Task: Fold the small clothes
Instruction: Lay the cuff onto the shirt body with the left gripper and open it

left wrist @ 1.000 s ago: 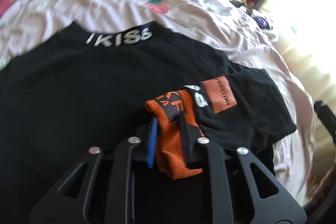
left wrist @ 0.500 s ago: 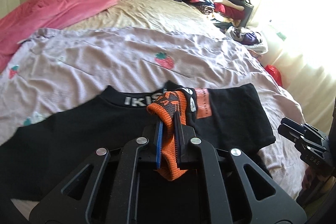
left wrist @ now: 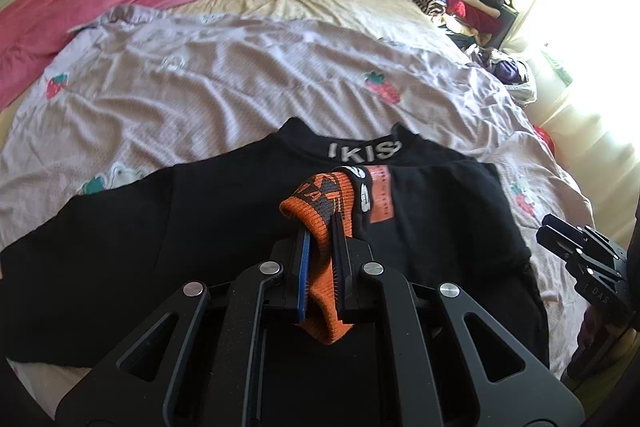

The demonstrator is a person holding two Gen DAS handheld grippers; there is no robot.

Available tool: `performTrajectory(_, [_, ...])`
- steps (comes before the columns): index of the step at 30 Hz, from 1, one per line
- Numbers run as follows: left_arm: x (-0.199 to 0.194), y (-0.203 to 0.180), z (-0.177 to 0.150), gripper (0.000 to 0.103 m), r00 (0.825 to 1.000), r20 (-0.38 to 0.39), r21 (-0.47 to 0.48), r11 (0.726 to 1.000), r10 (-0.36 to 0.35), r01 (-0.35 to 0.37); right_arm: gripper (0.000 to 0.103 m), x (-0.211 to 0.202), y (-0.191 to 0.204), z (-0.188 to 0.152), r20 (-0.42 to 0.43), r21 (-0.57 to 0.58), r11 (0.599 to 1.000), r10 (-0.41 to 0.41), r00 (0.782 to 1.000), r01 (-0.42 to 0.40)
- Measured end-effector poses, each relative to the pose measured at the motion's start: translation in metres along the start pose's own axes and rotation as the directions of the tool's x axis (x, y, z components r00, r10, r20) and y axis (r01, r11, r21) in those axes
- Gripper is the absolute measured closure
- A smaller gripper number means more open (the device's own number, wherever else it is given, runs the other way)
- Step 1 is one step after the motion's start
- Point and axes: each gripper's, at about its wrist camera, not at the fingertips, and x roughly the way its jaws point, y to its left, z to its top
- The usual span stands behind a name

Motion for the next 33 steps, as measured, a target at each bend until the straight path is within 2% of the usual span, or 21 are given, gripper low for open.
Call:
performTrajectory(3, [0.005,0.012,-0.001,0.098,1.0,-0.021,-0.017,1.0,-0.001,0.0,0.07,0.006,0.002,0.0,-0.015,-0.004,1.0,-0.008,1.0,0.008])
performTrajectory(6, [0.005,0.021,-0.003,0.094,1.0,-0.029,-0.014,1.0,-0.006,0.006,0.065,0.01,0.001,0.001,-0.027,-0.009,1.0,-0.025,0.999,0.024])
performTrajectory(11, [-0.005,0.031,-0.004,0.094,0.998,-0.011,0.001,0.998,0.059,-0.059,0.052,0.014,-0.004,0.004,-0.025,-0.006,0.999,-0.046,0.999,0.046])
performTrajectory(15, [-0.013,0.019,-0.004,0.094,0.998,0.021,0.037,0.998,0.057,-0.058,0.052,0.015,-0.012,0.007,-0.014,0.001,0.997,-0.072,0.997,0.072])
performTrajectory(20, [-0.001,-0.014,-0.01,0.094,1.0,-0.009,0.089,0.996,0.006,-0.006,0.052,0.015,-0.02,0.01,0.007,0.013,0.997,-0.078,0.997,0.078])
performTrajectory(22, [0.011,-0.027,-0.015,0.094,1.0,-0.03,0.117,0.993,0.009,-0.006,0.052,0.021,-0.019,0.01,-0.012,0.009,0.998,-0.065,0.998,0.065])
performTrajectory(24, [0.03,-0.03,-0.021,0.091,0.993,-0.094,0.135,0.989,0.065,-0.052,0.052,0.029,-0.016,0.009,-0.042,0.005,1.0,-0.004,0.999,0.004])
performTrajectory(26, [0.047,-0.018,-0.027,0.091,0.981,-0.162,0.117,0.989,0.109,-0.09,0.054,0.035,-0.014,0.006,-0.071,0.006,1.0,0.016,0.997,-0.016])
performTrajectory(29, [0.049,-0.004,-0.032,0.085,0.98,-0.167,0.102,0.991,0.104,-0.088,0.054,0.045,-0.01,-0.003,-0.118,-0.016,1.0,0.016,0.993,-0.018])
performTrajectory(33, [0.045,0.004,-0.033,0.082,0.982,-0.169,0.086,0.994,0.083,-0.069,0.054,0.069,-0.009,-0.021,-0.221,-0.049,0.998,-0.045,0.974,0.035])
